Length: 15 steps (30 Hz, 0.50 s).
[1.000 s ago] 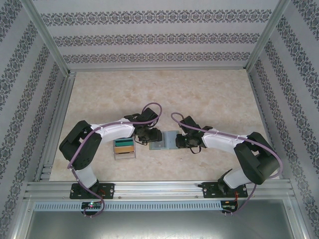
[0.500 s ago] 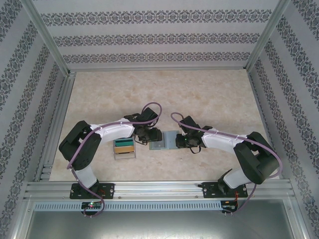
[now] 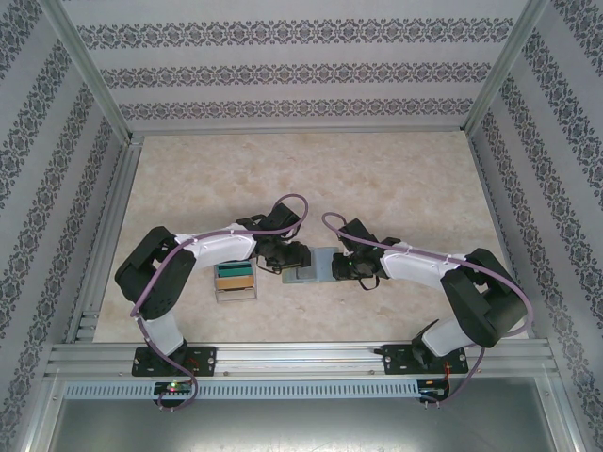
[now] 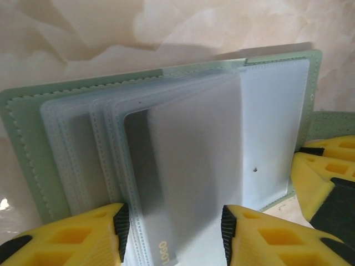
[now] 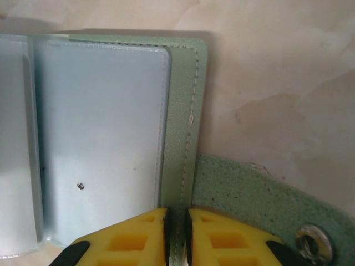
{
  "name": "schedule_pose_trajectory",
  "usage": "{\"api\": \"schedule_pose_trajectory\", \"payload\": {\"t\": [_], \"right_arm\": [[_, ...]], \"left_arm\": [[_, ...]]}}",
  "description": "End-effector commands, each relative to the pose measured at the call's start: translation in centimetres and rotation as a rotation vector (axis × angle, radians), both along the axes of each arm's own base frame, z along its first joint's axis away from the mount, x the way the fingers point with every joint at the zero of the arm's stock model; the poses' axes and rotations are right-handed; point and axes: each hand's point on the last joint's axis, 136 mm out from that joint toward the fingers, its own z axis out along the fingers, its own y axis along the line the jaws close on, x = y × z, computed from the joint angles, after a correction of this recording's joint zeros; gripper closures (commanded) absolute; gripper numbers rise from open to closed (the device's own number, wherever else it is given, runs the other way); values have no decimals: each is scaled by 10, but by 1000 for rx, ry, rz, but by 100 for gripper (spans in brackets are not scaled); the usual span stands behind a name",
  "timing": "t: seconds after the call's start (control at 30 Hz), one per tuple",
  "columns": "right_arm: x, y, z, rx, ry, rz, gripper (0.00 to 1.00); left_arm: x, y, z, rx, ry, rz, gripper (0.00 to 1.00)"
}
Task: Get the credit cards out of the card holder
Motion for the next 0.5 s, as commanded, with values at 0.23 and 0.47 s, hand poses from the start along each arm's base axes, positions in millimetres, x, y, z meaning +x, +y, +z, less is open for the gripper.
{"api": "schedule_pose_trajectory", "payload": {"t": [0.23,0.47], "right_arm": [[-13,7,-22,-8,60,28,81],[-11,9,-21,2,59,17,67]], "left_arm": [[4,-14,6,-84,-14,-28,27],[4,-20,13,-122,-29,-48,6]]}}
